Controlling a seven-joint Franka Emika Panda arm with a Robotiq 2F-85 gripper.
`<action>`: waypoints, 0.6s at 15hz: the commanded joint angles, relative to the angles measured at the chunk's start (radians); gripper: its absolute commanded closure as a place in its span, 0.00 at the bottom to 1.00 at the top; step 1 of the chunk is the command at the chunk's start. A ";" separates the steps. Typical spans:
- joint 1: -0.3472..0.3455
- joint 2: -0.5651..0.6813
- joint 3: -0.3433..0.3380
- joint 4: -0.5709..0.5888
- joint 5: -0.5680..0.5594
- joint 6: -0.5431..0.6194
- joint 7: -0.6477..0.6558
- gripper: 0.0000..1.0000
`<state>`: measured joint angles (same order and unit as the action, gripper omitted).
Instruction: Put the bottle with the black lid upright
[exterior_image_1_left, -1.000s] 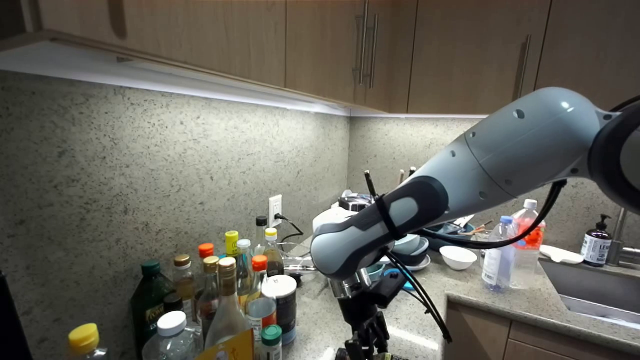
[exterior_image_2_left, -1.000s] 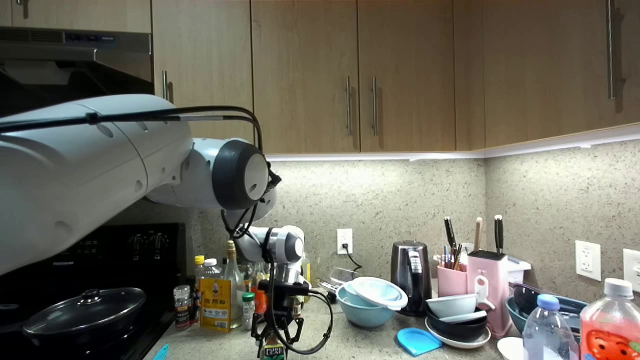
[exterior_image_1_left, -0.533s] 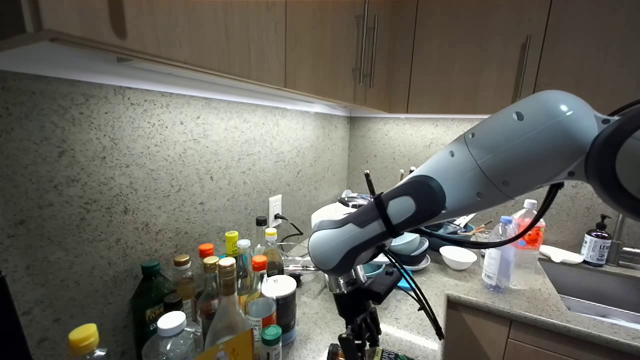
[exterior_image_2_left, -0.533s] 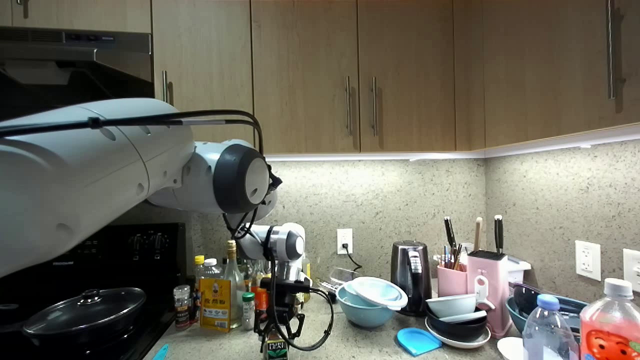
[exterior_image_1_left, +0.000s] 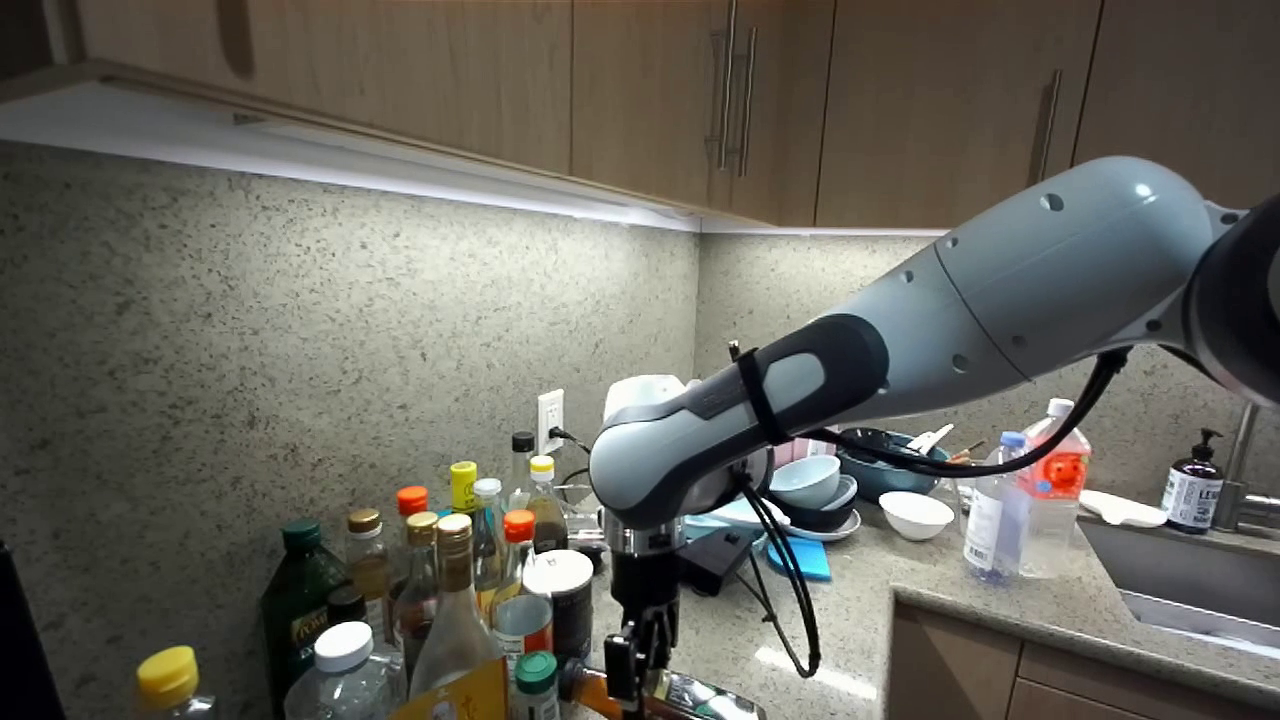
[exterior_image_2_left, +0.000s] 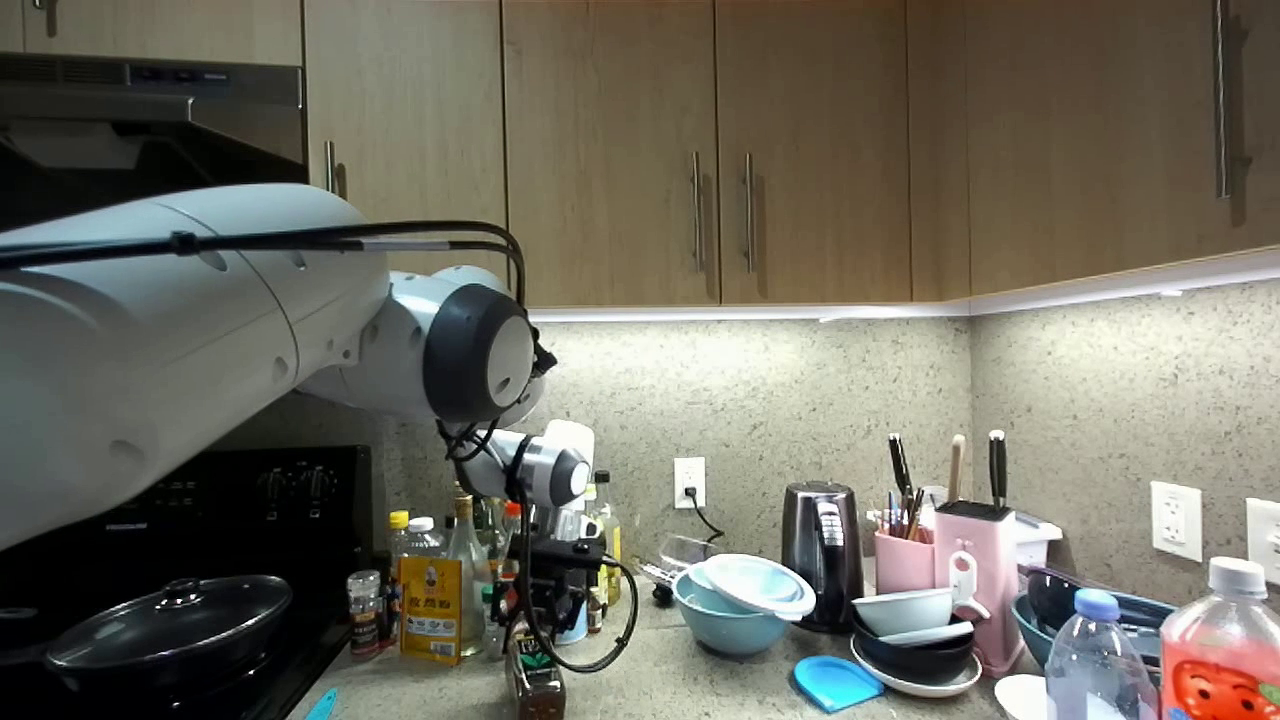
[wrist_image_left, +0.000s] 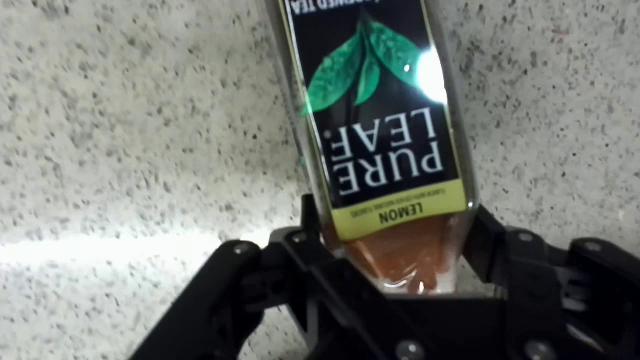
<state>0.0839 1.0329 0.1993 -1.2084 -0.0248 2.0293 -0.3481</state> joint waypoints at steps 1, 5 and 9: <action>-0.032 -0.062 0.048 -0.084 0.043 0.093 -0.097 0.58; -0.049 -0.075 0.072 -0.104 0.062 0.115 -0.151 0.58; -0.070 -0.074 0.096 -0.112 0.084 0.126 -0.191 0.58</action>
<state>0.0493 1.0082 0.2616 -1.2480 0.0120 2.1113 -0.4762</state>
